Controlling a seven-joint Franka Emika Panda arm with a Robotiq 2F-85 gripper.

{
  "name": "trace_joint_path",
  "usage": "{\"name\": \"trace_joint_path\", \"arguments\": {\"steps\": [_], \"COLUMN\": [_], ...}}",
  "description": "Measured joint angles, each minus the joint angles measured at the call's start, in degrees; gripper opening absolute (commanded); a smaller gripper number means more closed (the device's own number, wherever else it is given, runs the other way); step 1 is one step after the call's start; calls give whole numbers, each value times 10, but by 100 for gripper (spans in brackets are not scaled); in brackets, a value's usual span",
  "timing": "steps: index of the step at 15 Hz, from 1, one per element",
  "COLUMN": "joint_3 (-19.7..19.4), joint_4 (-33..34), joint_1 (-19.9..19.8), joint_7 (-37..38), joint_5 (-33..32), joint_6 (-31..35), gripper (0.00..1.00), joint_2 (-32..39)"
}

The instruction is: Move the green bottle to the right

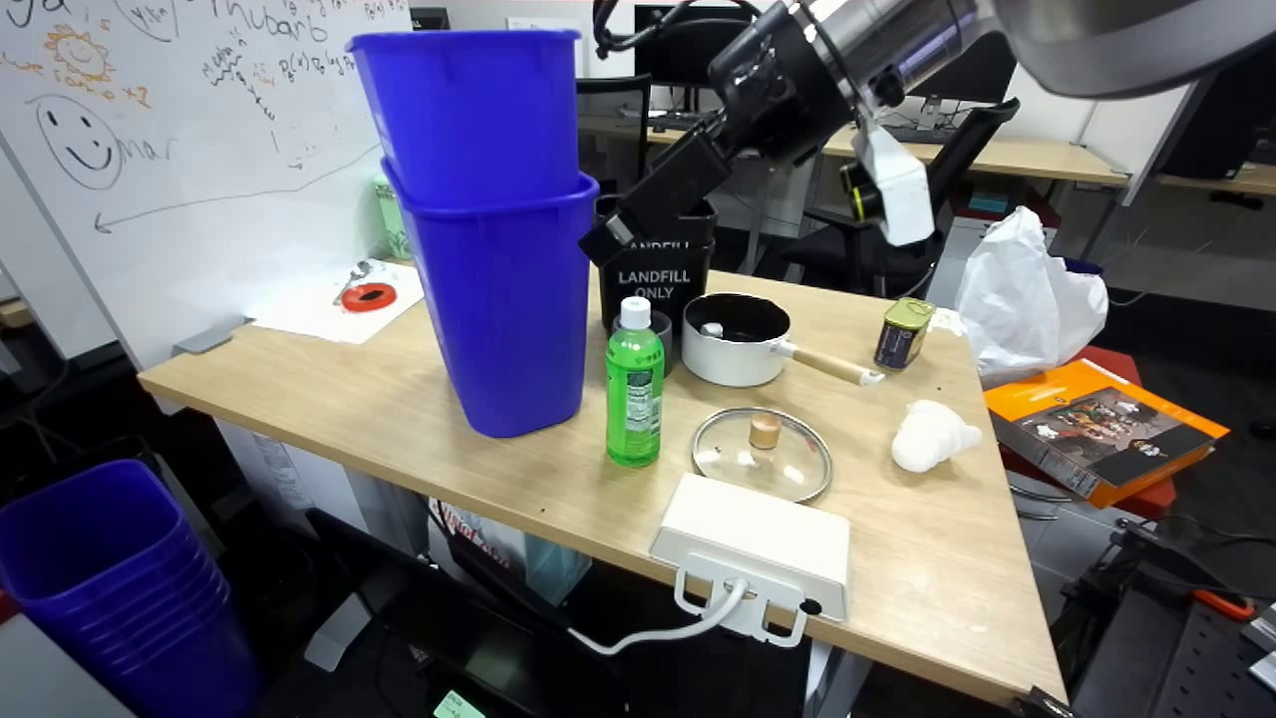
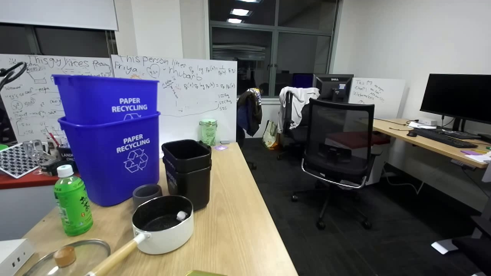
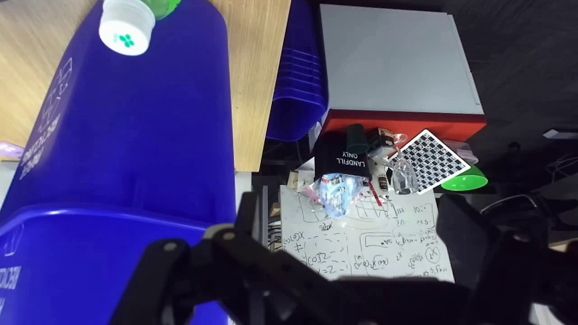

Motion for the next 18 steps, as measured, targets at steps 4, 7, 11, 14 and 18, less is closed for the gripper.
{"name": "trace_joint_path", "arguments": {"steps": [4,7,11,14,18], "joint_3": [-7,-15,0,11,-57], "joint_4": [-8,-13,-15,-15,20], "joint_1": [-2,-4,-22,-32,2], "joint_7": [-10,-27,-9,24,37], "joint_5": [-21,-35,-77,-93,-92], "joint_6": [9,48,124,186,194], "gripper": [100,100,100,100,100], "joint_2": [11,39,92,132,183]}}
